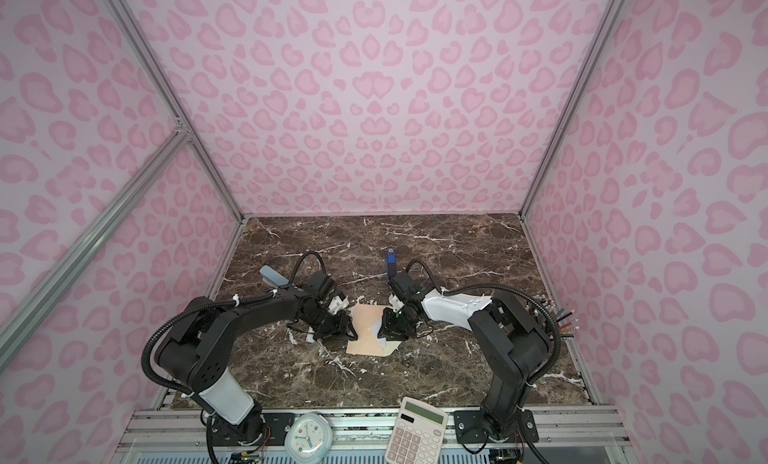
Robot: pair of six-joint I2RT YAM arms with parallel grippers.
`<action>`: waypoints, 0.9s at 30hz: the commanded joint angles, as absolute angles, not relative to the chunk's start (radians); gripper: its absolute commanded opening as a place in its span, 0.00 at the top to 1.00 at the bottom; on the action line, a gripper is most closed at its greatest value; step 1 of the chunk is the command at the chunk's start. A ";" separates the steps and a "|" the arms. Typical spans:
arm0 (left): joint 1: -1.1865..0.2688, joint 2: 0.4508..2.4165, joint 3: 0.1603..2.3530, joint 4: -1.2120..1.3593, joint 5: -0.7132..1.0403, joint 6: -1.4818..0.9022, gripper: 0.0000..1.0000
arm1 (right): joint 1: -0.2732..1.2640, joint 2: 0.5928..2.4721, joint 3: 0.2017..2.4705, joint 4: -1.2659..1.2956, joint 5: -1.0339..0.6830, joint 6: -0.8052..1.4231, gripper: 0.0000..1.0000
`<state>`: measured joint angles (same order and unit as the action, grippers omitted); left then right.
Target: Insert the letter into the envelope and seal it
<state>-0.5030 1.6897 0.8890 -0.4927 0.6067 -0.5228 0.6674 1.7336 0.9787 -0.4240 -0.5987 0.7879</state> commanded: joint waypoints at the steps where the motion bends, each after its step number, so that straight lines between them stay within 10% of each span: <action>1: -0.500 1.675 0.908 -0.529 0.589 -0.508 0.53 | 0.663 1.711 0.982 -0.487 -0.549 0.747 0.65; 27: -0.471 1.632 0.951 -0.525 0.538 -0.546 0.43 | 0.596 1.666 0.994 -0.459 -0.505 0.709 0.58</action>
<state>-0.4721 1.6226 0.9382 -0.5415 0.5461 -0.5419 0.5972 1.6588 0.9951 -0.4923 -0.5167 0.7139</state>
